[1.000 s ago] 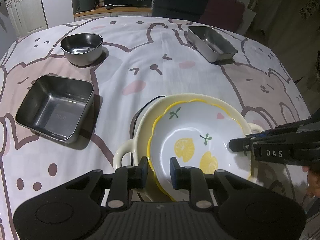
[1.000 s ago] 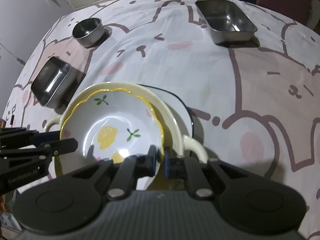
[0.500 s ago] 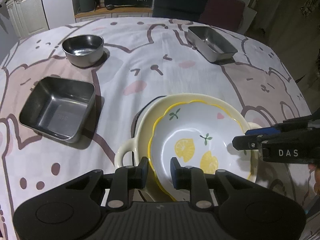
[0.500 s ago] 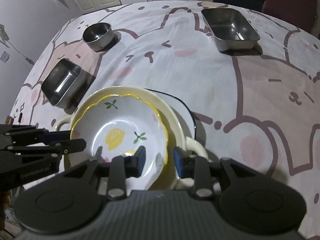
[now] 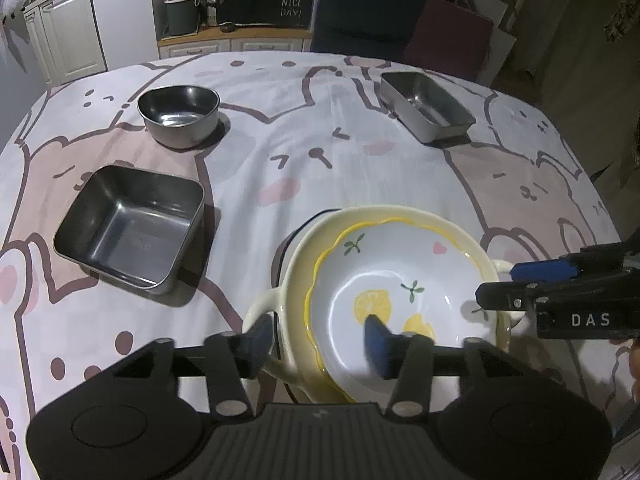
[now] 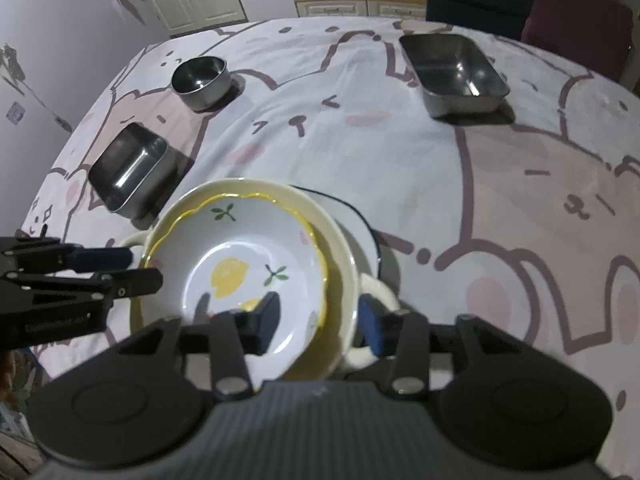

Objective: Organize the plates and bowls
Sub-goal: 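Open both tools to release the floral bowl inside the cream bowl, then move both tools to the steel square tray and close on its rim, then lift the steel square tray with both tools and carry it toward the nested bowls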

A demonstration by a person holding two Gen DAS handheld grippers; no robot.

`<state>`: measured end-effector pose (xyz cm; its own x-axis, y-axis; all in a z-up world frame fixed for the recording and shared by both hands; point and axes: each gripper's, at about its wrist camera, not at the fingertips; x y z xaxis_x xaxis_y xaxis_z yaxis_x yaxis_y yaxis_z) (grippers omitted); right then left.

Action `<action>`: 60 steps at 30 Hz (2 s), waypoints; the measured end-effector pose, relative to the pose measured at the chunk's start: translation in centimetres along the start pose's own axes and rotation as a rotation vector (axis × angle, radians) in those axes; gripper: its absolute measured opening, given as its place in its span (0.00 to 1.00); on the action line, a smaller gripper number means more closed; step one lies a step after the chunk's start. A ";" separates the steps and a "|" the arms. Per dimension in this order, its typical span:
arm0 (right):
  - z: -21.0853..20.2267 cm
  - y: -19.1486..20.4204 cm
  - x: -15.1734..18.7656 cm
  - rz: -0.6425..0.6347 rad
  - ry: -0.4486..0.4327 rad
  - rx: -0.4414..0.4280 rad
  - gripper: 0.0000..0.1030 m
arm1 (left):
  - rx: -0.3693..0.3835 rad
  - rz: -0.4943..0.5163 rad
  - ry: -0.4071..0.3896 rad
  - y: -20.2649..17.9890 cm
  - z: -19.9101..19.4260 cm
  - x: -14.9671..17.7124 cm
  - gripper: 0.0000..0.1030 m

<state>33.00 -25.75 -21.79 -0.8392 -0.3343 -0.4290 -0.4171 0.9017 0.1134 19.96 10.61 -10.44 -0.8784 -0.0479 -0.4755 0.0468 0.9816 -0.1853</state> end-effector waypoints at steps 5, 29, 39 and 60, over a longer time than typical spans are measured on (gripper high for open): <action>-1.0 -0.4 -0.1 0.015 -0.061 -0.013 0.82 | -0.038 0.015 -0.127 0.4 -2.0 -0.7 0.85; 4.2 8.8 -7.8 0.190 -0.189 -0.292 1.00 | -0.325 -0.179 -0.266 16.4 -1.2 -3.7 0.98; 9.5 13.4 -7.8 0.189 -0.055 -0.293 0.45 | -0.296 -0.108 -0.162 17.4 2.3 -4.0 0.52; 6.3 11.3 -8.5 0.154 -0.175 -0.254 0.09 | -0.162 -0.210 -0.275 13.9 -2.4 -4.7 0.05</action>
<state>37.63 -11.00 -22.49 -0.8356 -0.1280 -0.5341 -0.3824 0.8337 0.3984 23.56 24.91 -8.75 -0.6995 -0.2777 -0.6585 -0.2162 0.9605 -0.1754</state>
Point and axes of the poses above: each gripper's, at about its wrist camera, not at the fingertips, and z roughly the way its jaws point, y to its left, x to its underside, and after that the axes turned 3 degrees about x, right-handed
